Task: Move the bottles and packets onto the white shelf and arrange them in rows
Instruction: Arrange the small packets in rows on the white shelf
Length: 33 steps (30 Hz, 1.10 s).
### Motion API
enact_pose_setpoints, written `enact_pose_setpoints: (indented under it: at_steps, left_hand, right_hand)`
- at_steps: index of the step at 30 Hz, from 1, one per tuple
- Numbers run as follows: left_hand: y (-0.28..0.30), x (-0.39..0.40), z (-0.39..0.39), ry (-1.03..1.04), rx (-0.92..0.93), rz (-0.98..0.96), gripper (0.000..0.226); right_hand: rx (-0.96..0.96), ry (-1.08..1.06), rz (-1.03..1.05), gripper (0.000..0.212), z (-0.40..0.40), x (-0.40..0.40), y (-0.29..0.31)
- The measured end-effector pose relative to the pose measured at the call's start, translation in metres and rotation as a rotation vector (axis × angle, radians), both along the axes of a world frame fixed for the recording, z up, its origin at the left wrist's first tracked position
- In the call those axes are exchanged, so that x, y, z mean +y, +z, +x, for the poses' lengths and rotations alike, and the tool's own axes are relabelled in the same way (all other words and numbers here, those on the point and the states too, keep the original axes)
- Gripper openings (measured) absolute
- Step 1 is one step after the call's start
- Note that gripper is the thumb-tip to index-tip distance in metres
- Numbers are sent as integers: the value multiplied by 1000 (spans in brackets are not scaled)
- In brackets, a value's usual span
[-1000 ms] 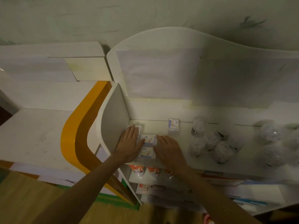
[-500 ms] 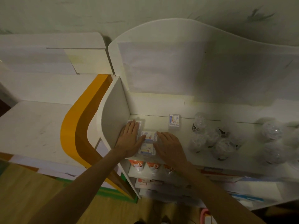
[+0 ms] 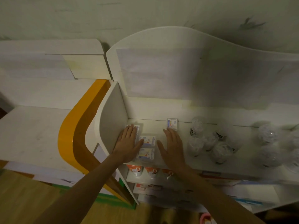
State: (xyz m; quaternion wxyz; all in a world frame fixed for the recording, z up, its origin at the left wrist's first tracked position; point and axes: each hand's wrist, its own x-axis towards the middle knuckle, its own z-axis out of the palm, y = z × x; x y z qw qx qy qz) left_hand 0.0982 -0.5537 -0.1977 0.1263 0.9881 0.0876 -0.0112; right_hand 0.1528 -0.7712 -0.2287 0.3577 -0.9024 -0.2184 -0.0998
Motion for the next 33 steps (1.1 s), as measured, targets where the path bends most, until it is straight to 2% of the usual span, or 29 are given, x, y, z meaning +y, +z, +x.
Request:
enact_pose_setpoints:
  at_steps: [4,8,10,17,23,33]
  left_hand:
    - [-1,0,-1,1,-1,1,84]
    - [-1,2,0,-6,3,-2,85]
    - [-2,3,0,-5,9,-5,85]
    - [0,1,0,0,1,-5,84]
    - [3,-1,-1,-3,-10,16,82]
    - [3,-1,0,5,-1,7,83]
  right_hand:
    - [-22,-185,102,56,12,1,9]
    - [70,-210,-61,59,31,7,17]
    - [85,-183,-135,54,37,9,16]
    - [-5,-37,-95,24,56,16,20]
    - [45,170,-46,43,69,26,25]
    - [165,347,48,25,63,44,33]
